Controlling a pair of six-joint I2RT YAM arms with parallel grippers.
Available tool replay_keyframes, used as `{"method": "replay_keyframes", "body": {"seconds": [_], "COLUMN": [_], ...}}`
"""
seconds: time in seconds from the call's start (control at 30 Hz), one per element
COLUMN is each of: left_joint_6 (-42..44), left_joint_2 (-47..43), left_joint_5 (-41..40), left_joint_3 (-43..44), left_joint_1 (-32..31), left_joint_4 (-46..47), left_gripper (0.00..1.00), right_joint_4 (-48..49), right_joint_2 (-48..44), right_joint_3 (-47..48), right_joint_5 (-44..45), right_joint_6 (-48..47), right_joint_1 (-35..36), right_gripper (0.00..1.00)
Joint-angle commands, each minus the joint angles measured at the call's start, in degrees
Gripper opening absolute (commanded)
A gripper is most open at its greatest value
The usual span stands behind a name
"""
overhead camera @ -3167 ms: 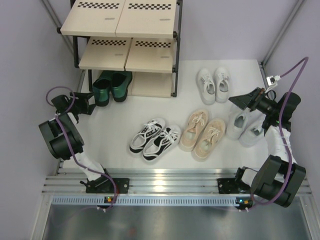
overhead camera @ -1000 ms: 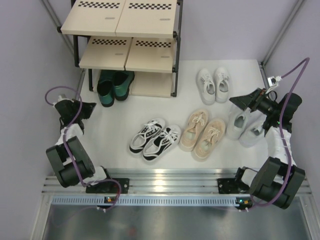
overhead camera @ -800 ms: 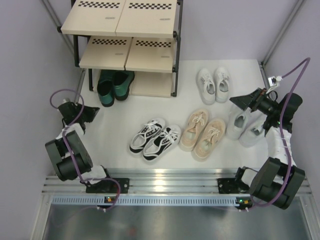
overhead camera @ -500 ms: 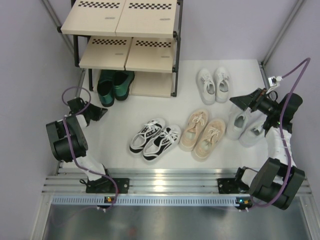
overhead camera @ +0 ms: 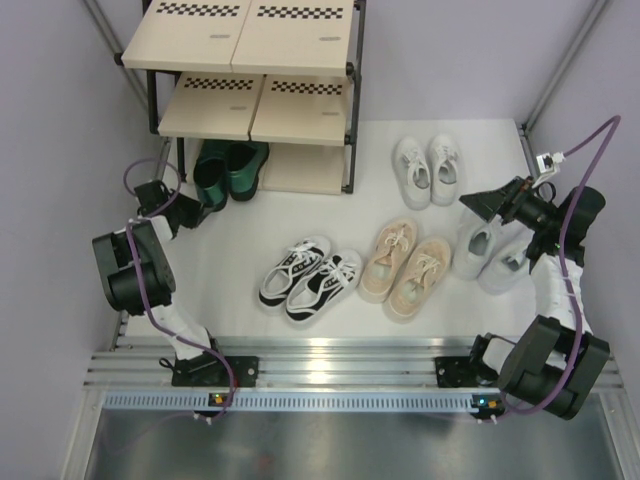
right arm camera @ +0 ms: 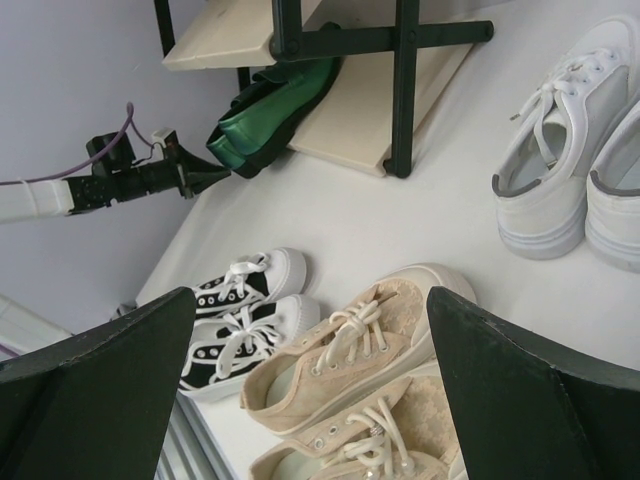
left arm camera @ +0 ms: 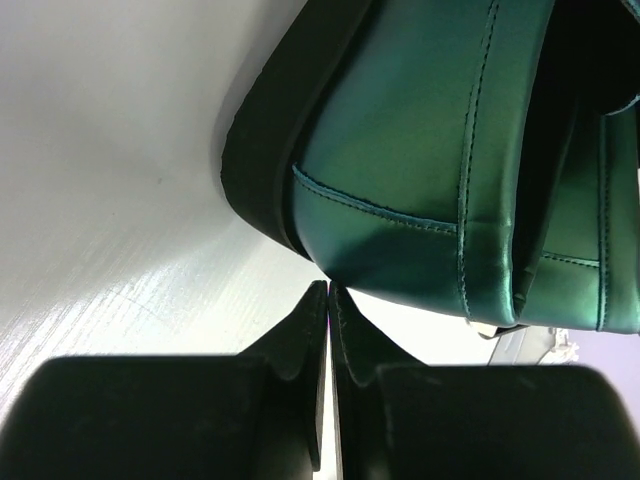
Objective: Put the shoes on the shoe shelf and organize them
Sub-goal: Place the shoe at the shoe shelf.
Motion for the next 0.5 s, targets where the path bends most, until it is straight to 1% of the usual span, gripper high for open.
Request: {"method": "replay_keyframes", "body": {"seconds": [0.0,0.23,0.47], "left_joint_6": [0.64,0.37,-0.5], "left_joint_2": [0.19,0.98,1.07], "left_joint_5": [0.96,2.19,2.63], "left_joint_3": [4.98,8.15,9.47], "left_joint_1": [-0.07,-0.42,-1.48], "left_joint_4": [4.25,4.25,4.87], "left_gripper": [0.09,0.09,0.09], "right_joint_4": [1.34,1.34,1.25], "right_joint_2": [-0.44,-0.26,-0.35], "right_joint_3": [0.18,0.26,0.27], "right_joint_5": [-0.38,-0.38,-0.38], "right_joint_6": [-1.95,-1.95,-2.12], "right_joint_1": [-1.11,-1.2,-1.64], "right_gripper": [0.99,0.99,0.99]}}
